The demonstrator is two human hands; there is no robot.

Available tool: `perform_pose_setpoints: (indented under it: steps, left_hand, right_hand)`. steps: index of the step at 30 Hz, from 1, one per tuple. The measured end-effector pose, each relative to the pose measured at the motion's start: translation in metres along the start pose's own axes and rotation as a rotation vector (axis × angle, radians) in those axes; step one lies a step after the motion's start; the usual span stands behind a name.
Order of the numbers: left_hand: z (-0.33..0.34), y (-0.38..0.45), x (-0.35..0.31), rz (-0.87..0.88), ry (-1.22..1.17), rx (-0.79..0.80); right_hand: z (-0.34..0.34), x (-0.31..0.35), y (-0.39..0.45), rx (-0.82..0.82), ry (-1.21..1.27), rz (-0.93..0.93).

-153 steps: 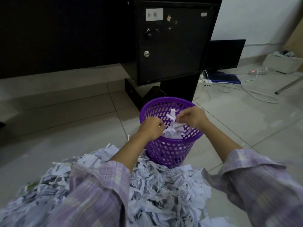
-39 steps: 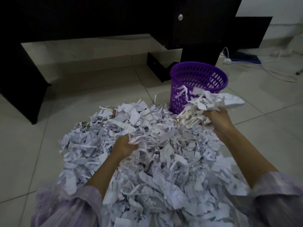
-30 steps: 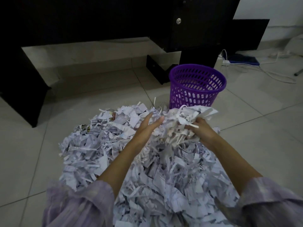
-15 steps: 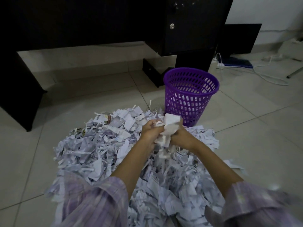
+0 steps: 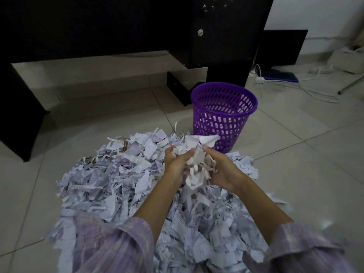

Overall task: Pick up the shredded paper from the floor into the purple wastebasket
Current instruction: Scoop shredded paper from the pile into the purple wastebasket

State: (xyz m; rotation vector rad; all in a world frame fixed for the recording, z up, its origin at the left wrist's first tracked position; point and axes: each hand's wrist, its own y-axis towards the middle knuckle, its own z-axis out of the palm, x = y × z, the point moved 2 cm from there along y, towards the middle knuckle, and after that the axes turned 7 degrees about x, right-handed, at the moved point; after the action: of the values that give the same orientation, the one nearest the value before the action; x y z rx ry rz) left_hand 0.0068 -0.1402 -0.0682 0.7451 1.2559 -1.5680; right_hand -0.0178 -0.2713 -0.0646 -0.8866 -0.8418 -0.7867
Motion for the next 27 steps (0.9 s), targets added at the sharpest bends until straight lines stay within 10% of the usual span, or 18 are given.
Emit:
perform_pose_setpoints:
  steps: [18, 27]
  left_hand:
    - [0.057, 0.048, -0.082, 0.280, 0.581, 0.082]
    - [0.113, 0.121, -0.114, 0.530, 1.399, 0.225]
  right_hand:
    - [-0.056, 0.135, 0.027, -0.383, -0.116, -0.234]
    - [-0.104, 0.239, 0.070, -0.700, -0.385, -0.484]
